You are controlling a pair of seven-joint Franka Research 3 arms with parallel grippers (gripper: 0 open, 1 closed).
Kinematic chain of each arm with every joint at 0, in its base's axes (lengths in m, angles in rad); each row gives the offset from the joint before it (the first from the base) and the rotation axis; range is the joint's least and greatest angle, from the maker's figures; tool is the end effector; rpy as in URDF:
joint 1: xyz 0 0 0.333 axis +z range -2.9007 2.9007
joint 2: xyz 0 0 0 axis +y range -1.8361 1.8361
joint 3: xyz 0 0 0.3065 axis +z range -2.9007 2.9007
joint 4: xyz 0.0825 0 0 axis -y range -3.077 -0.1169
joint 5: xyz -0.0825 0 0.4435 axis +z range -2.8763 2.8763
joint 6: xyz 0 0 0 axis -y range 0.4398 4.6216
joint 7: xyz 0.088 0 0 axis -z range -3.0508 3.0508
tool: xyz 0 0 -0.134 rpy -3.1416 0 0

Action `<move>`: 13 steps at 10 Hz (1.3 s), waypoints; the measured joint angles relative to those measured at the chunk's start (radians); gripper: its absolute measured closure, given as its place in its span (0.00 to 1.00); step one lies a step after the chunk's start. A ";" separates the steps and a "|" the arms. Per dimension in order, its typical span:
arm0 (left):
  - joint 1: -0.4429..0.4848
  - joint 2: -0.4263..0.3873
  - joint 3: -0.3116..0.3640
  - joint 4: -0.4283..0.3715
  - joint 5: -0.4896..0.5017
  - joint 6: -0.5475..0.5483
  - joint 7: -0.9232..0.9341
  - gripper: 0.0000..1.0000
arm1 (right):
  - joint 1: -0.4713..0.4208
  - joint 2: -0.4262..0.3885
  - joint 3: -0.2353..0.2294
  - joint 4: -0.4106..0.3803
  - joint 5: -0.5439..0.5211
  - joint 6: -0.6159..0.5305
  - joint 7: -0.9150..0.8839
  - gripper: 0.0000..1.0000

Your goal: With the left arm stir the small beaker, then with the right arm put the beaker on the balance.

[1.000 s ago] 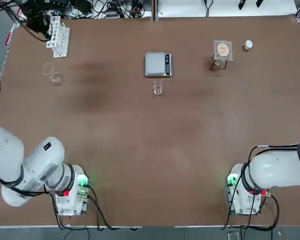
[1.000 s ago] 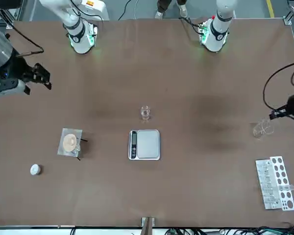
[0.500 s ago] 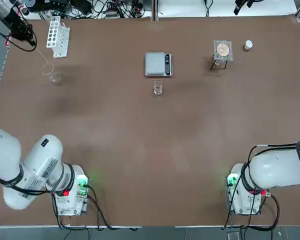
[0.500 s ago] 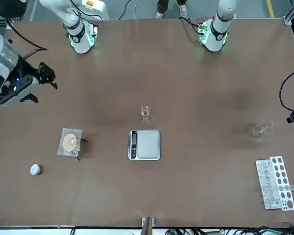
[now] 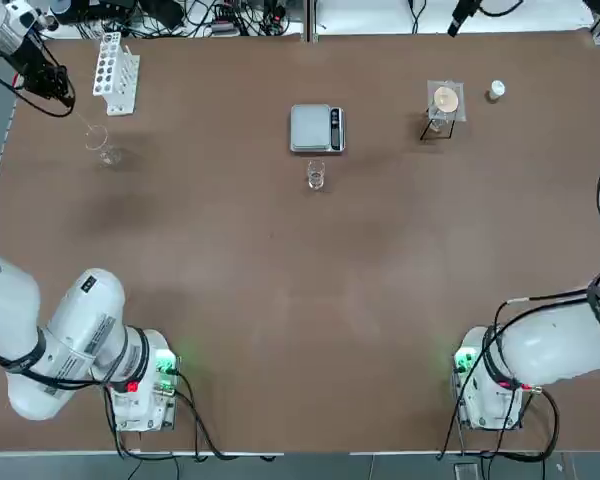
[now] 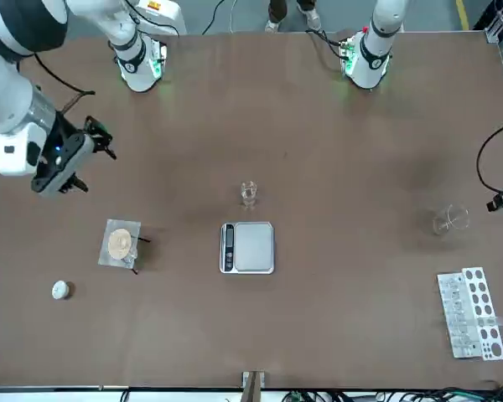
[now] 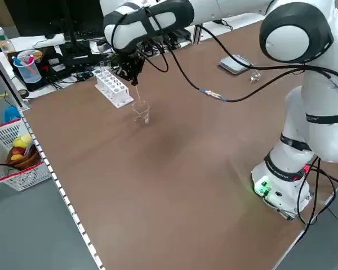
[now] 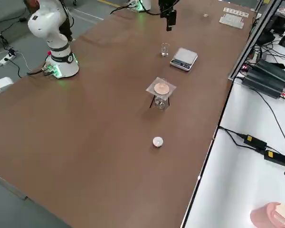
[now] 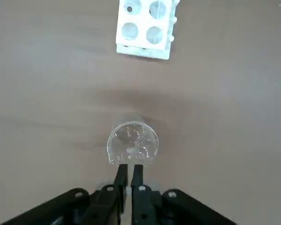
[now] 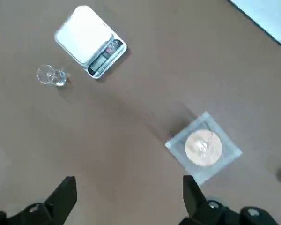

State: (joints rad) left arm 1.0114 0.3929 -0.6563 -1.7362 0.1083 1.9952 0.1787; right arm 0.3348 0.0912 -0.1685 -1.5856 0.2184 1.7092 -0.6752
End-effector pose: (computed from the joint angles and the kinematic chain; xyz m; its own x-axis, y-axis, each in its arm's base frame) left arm 0.6302 0.2696 0.3252 0.9872 0.1578 -0.0228 0.1595 -0.9764 0.1455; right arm 0.6382 0.1372 0.5380 0.6850 0.7130 0.1494 0.7285 -0.6712 -0.1372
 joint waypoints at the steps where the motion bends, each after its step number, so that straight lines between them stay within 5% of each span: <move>1: 0.000 0.000 0.000 -0.012 0.000 0.000 0.000 0.92 | 0.056 0.021 -0.052 0.000 0.033 0.027 -0.059 0.00; 4: 0.002 0.003 0.000 -0.048 0.000 0.027 0.000 0.92 | 0.187 0.084 -0.162 -0.002 0.167 0.132 -0.195 0.00; 7: 0.020 0.039 0.002 -0.067 0.000 0.085 0.038 0.92 | 0.257 0.121 -0.184 -0.028 0.287 0.289 -0.268 0.00; 10: 0.044 0.085 0.002 -0.069 0.000 0.117 0.070 0.92 | 0.323 0.137 -0.254 -0.133 0.501 0.391 -0.522 0.00; 13: 0.042 0.104 -0.001 -0.078 0.000 0.146 0.070 0.92 | 0.343 0.139 -0.265 -0.239 0.718 0.454 -0.793 0.00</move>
State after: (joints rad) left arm 1.0538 0.4968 -0.6571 -1.8140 0.1083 2.1416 0.2483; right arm 0.6780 0.2301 -0.4334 -1.8245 0.9365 2.1637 -1.4684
